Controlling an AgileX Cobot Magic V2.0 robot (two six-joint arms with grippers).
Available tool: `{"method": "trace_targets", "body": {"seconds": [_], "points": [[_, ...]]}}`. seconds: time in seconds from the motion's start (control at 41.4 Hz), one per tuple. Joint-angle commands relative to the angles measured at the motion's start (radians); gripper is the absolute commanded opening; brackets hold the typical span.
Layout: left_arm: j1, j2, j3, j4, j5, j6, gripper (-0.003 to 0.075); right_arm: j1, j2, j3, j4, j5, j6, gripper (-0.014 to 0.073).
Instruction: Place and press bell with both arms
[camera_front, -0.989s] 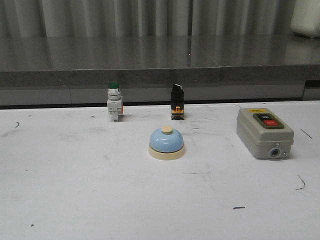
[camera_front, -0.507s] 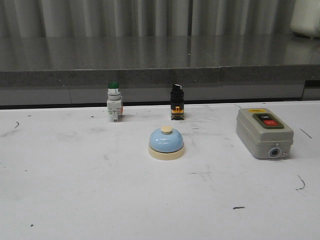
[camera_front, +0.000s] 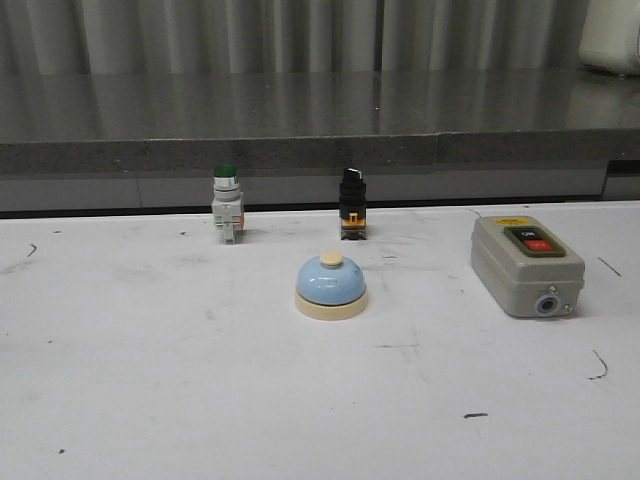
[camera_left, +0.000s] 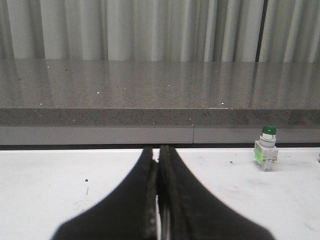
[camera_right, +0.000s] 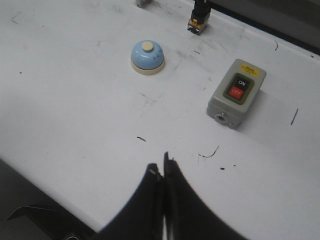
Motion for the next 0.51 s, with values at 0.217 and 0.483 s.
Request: {"method": "trace_targets", "body": {"seconds": [0.217,0.483], "points": [[-0.013,-0.019,0.026,0.001,-0.095,-0.008,-0.002,-0.005,0.005,-0.024,-0.007,-0.062,-0.003,-0.0068],[-0.013,-0.019,0.026,0.001,-0.095,-0.008,-0.002,-0.005,0.005,-0.024,-0.007,-0.062,-0.003,-0.0068]]}}
